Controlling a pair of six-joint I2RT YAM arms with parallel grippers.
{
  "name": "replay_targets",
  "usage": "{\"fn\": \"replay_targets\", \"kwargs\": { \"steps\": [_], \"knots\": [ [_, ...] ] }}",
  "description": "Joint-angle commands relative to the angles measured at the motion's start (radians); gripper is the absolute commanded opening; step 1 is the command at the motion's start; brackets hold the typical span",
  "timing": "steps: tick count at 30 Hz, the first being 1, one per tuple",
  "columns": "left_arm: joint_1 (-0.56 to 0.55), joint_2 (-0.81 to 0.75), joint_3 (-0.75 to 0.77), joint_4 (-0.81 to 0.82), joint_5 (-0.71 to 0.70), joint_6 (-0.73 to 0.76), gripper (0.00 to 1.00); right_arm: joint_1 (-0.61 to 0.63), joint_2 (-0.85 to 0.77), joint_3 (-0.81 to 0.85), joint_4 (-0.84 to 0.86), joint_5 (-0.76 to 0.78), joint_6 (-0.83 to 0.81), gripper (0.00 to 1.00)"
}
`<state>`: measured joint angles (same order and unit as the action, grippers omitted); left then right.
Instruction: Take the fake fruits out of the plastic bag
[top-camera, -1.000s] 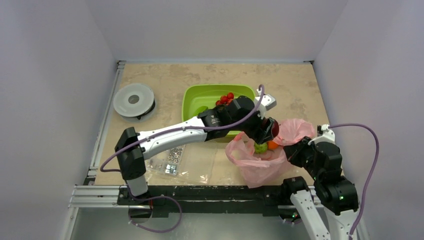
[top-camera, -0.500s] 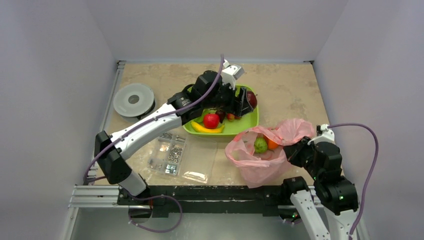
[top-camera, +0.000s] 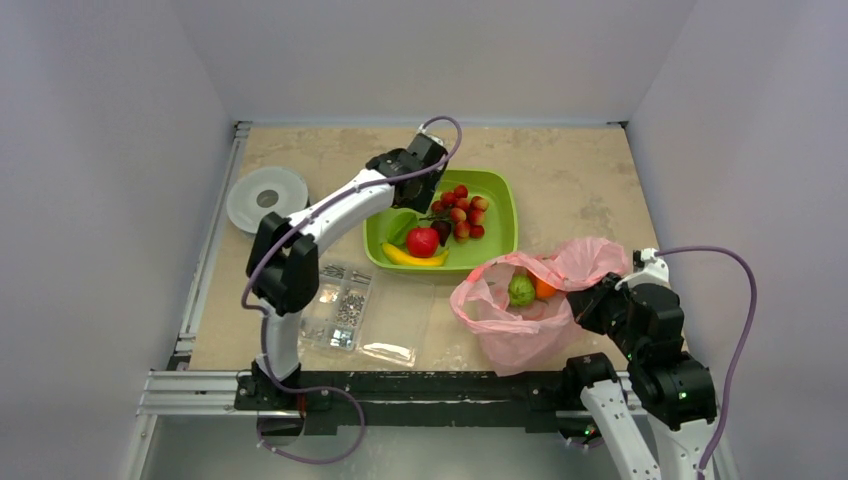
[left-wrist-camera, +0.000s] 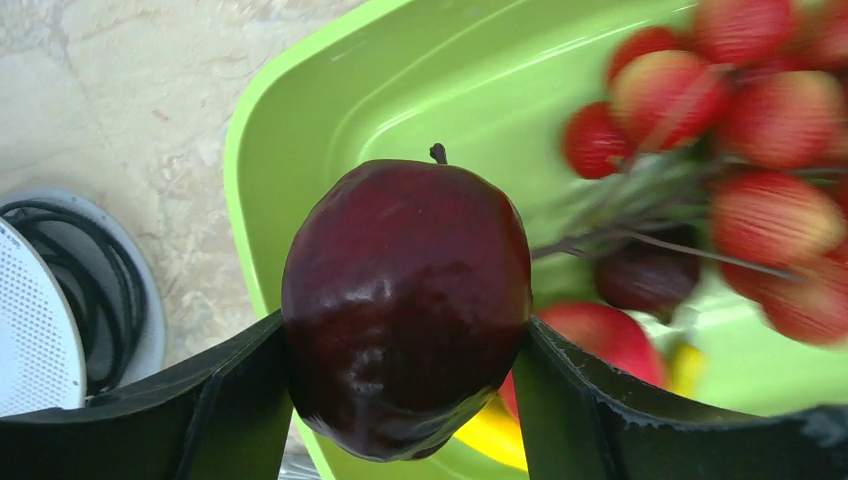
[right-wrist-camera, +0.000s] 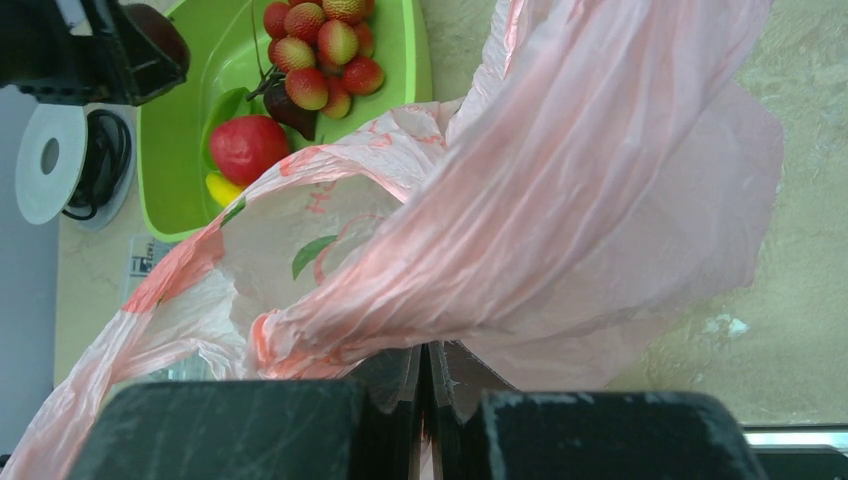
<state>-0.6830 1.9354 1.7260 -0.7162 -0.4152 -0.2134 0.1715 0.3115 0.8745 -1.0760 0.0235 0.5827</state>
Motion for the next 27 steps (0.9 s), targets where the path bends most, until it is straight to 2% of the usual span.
{"fn": "replay_targets", "kwargs": {
  "steps": [1,14,20,26,27],
  "knots": [
    [0.058,0.107,0.114,-0.067,-0.084,0.089,0.0,-0.001,0.001,-0.008,0.041,-0.003,-0.015,0.0],
    [0.092,0.278,0.258,-0.165,-0.032,0.207,0.0,-0.002,0.003,-0.015,0.045,0.004,-0.014,0.0],
    [0.093,0.332,0.318,-0.233,0.0,0.245,0.4,-0.001,0.004,-0.008,0.039,0.01,-0.014,0.0],
    [0.096,0.33,0.311,-0.246,0.021,0.247,0.64,-0.002,-0.001,-0.013,0.041,0.014,-0.014,0.0],
    [0.096,0.327,0.308,-0.247,0.018,0.247,0.77,-0.002,-0.002,-0.014,0.041,0.016,-0.014,0.0]
  ]
}}
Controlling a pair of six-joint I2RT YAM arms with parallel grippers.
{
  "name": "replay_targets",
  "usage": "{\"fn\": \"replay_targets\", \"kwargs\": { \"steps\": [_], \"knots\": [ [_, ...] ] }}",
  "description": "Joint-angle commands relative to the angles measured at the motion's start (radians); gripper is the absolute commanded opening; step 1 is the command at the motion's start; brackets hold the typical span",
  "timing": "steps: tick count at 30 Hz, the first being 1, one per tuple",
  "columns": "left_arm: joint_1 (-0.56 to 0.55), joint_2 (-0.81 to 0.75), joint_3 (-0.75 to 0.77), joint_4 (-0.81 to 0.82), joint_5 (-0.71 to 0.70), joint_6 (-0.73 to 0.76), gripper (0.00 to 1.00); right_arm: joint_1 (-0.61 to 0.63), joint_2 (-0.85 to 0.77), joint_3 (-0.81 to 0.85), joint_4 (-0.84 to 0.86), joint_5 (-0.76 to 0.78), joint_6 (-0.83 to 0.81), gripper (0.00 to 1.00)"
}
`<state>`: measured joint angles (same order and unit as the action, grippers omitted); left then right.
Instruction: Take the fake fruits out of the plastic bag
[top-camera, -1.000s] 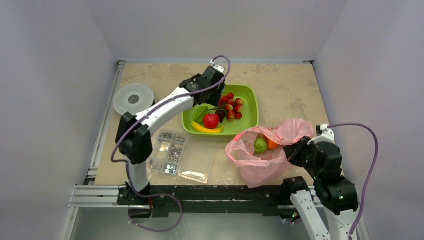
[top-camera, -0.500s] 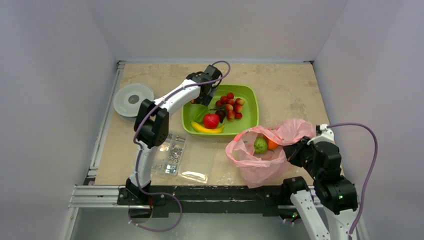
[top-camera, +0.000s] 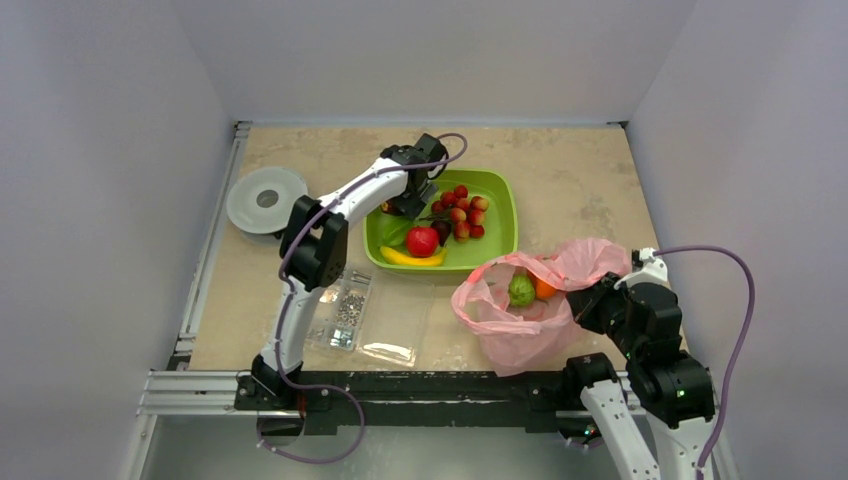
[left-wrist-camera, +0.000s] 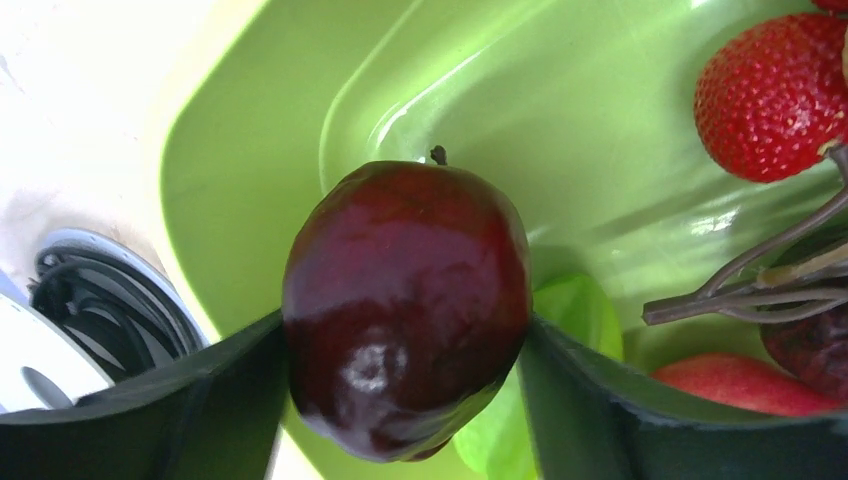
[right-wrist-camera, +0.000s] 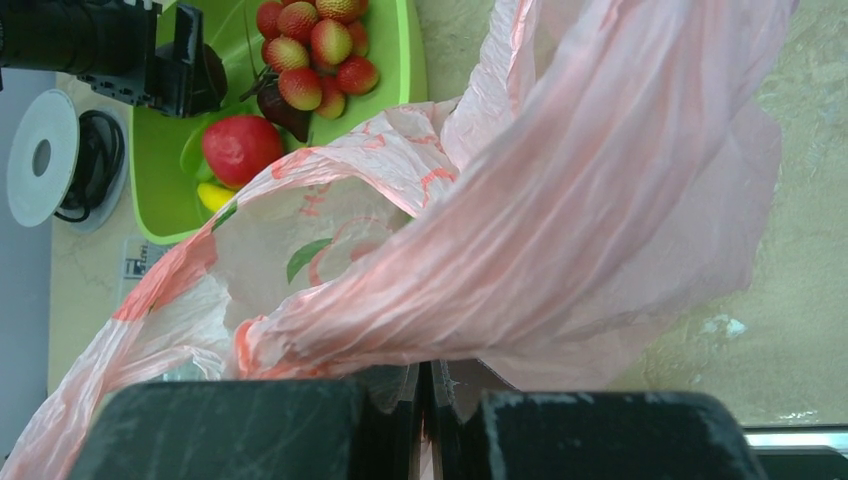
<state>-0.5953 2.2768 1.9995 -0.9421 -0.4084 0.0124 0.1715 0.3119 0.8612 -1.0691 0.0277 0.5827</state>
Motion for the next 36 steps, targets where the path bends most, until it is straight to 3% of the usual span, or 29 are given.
{"fn": "replay_targets", "kwargs": {
  "steps": [1,4,9,12,19,23,29,36],
  "knots": [
    [0.008,-0.019,0.033,-0.021,0.007,0.018,0.91,-0.002,-0.002,-0.001,0.036,0.011,-0.014,0.0],
    [0.009,-0.053,0.014,-0.013,0.018,-0.003,1.0,-0.002,-0.002,-0.001,0.035,0.011,-0.014,0.0],
    [0.009,-0.171,-0.028,-0.001,0.096,-0.083,0.99,-0.002,0.002,0.002,0.034,0.008,-0.015,0.0],
    [0.009,-0.279,-0.056,0.002,0.211,-0.15,0.95,-0.002,0.008,0.003,0.035,-0.005,-0.023,0.0],
    [-0.007,-0.578,-0.258,0.244,0.813,-0.331,0.75,-0.002,0.01,-0.015,0.059,-0.087,-0.063,0.0],
    [-0.093,-0.688,-0.418,0.465,0.986,-0.439,0.71,-0.002,0.002,-0.01,0.087,-0.211,-0.11,0.0],
    [-0.269,-0.753,-0.493,0.571,0.996,-0.455,0.67,-0.002,0.008,0.065,0.161,-0.171,-0.116,0.0],
    [-0.286,-0.795,-0.477,0.545,1.005,-0.434,0.66,-0.002,0.129,0.173,0.243,-0.156,-0.128,0.0]
  ]
}}
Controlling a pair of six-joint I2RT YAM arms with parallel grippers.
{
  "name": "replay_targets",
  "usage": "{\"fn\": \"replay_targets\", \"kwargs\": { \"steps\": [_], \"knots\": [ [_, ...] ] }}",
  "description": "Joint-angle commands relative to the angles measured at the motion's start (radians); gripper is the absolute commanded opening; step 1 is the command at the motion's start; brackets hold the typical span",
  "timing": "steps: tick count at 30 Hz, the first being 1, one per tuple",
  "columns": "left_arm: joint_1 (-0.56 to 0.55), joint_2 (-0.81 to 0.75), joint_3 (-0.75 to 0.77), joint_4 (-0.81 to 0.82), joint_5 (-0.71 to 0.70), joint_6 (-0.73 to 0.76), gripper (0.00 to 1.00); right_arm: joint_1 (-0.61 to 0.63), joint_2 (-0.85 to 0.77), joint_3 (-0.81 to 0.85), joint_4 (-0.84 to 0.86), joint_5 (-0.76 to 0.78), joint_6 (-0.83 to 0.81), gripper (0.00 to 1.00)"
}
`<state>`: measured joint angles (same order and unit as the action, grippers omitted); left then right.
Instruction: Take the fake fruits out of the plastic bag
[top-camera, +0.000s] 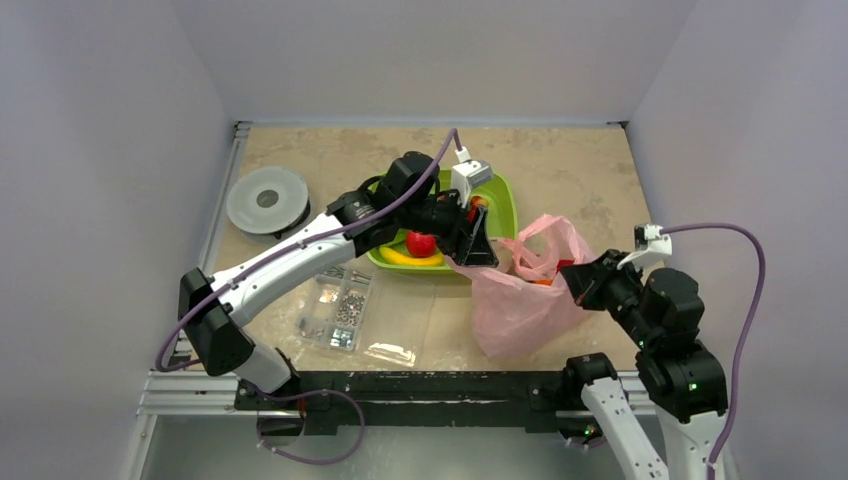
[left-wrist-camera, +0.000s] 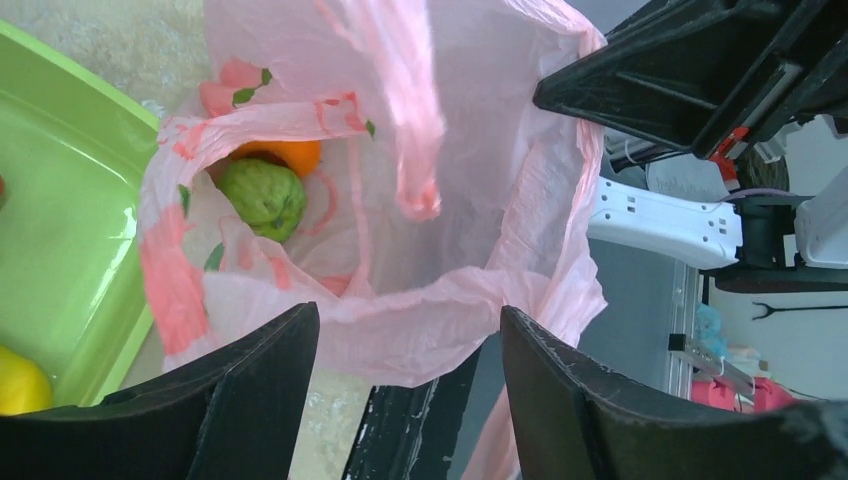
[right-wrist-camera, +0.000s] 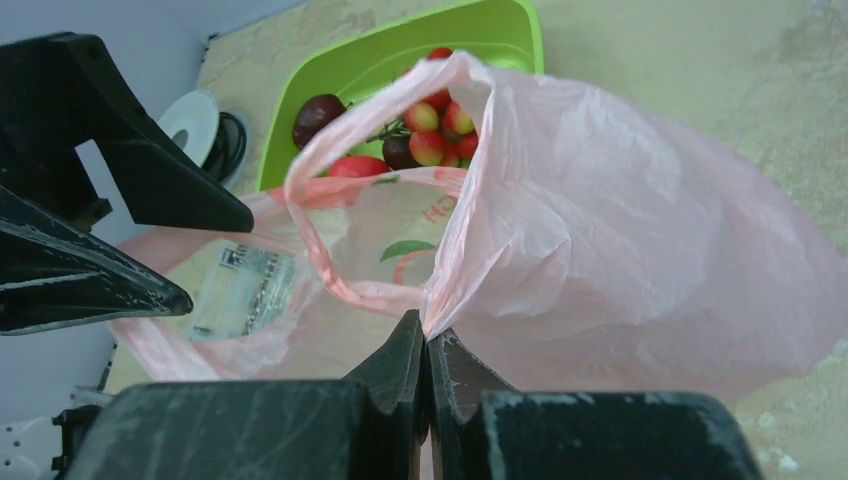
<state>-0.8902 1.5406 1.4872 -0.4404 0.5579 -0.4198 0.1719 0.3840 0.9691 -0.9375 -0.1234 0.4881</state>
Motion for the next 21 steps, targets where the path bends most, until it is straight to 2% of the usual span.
{"fn": "replay_targets", "kwargs": {
  "steps": [1,11,16,21],
  "knots": [
    [0.003,-0.054,0.044,0.032,0.043,0.009,0.66,-0.002,0.062,0.071,0.114,-0.005,-0.038,0.0],
    [-0.07,0.103,0.159,-0.077,0.004,0.084,0.54,-0.003,0.011,0.016,0.038,0.006,-0.015,0.0],
    [-0.133,0.195,0.264,-0.205,-0.029,0.174,0.43,-0.002,-0.02,-0.028,-0.038,0.027,0.013,0.0],
    [-0.176,0.251,0.281,-0.258,-0.072,0.205,0.34,-0.002,-0.025,-0.036,-0.085,0.021,0.023,0.0]
  ]
}}
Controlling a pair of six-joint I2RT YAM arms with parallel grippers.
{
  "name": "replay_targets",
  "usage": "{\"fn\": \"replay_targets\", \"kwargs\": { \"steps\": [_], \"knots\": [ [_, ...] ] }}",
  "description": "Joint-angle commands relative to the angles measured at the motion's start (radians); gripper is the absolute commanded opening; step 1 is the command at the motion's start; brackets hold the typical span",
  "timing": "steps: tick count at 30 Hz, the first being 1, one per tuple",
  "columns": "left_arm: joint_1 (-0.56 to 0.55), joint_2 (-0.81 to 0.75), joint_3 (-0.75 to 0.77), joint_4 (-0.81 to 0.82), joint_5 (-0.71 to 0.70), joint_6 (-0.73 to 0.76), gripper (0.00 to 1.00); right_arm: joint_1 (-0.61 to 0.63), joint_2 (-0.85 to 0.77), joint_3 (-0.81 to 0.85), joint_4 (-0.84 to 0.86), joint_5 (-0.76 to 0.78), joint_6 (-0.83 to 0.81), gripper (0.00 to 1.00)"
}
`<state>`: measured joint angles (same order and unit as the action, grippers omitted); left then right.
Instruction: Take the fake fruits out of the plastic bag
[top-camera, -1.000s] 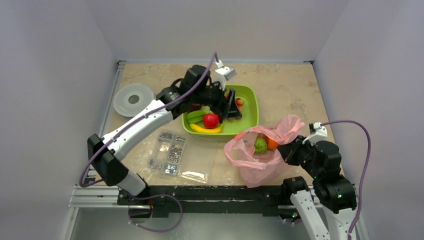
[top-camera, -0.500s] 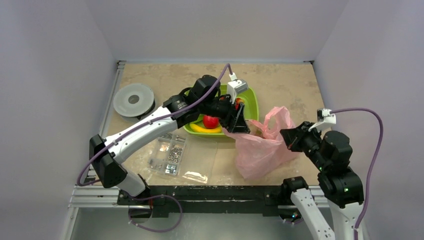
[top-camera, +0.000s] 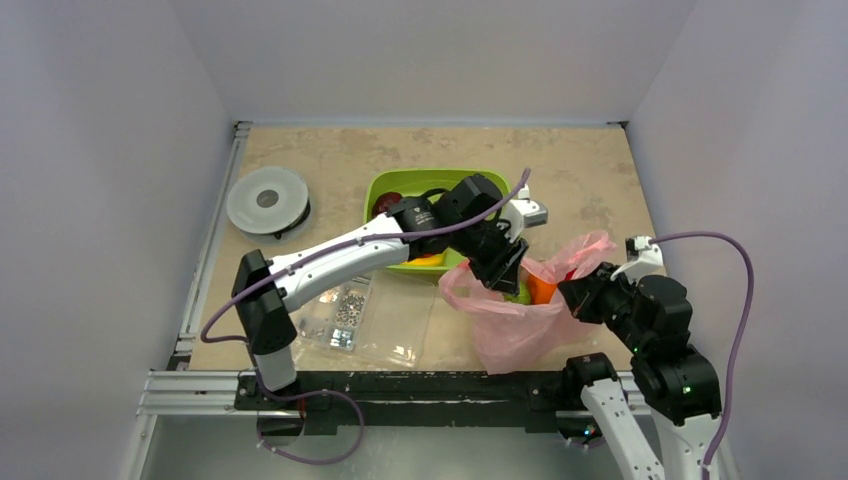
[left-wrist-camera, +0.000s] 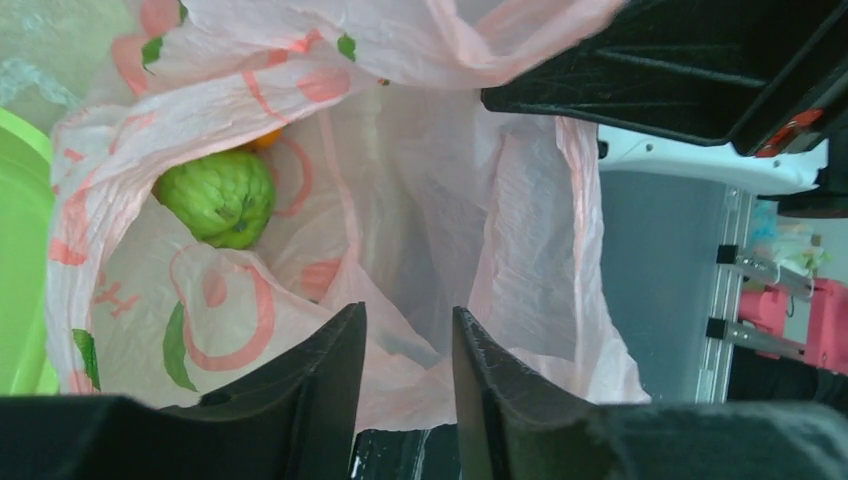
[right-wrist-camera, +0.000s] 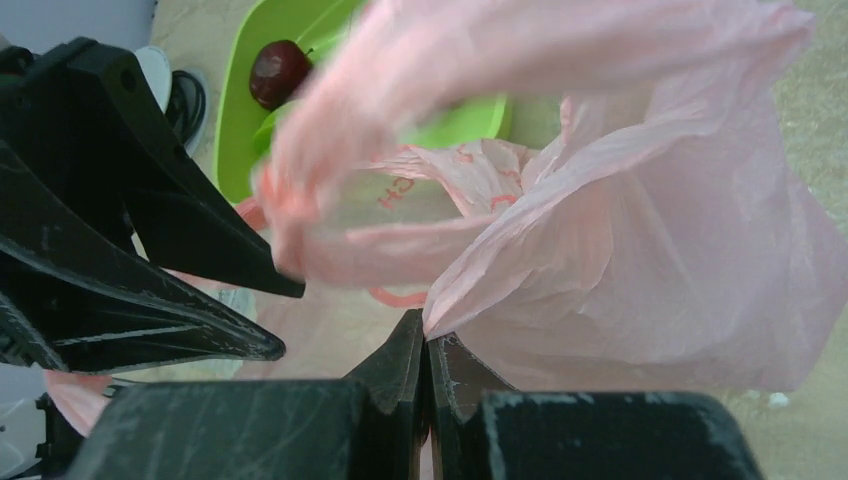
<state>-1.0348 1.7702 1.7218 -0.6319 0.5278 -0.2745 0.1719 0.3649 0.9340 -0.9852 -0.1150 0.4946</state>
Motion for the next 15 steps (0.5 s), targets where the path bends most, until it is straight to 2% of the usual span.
{"fn": "replay_targets", "kwargs": {
  "steps": [1,9,15],
  "knots": [
    [-0.042,0.03,0.046,-0.069,-0.057,0.06,0.29,-0.003,-0.007,0.002,-0.045,0.012,0.017,0.0],
    [-0.148,0.133,0.134,-0.077,-0.193,0.049,0.24,-0.002,-0.007,-0.02,-0.054,-0.001,0.018,0.0],
    [-0.178,0.24,0.207,-0.102,-0.33,-0.076,0.25,-0.002,-0.003,0.005,-0.05,0.022,0.029,0.0]
  ]
}}
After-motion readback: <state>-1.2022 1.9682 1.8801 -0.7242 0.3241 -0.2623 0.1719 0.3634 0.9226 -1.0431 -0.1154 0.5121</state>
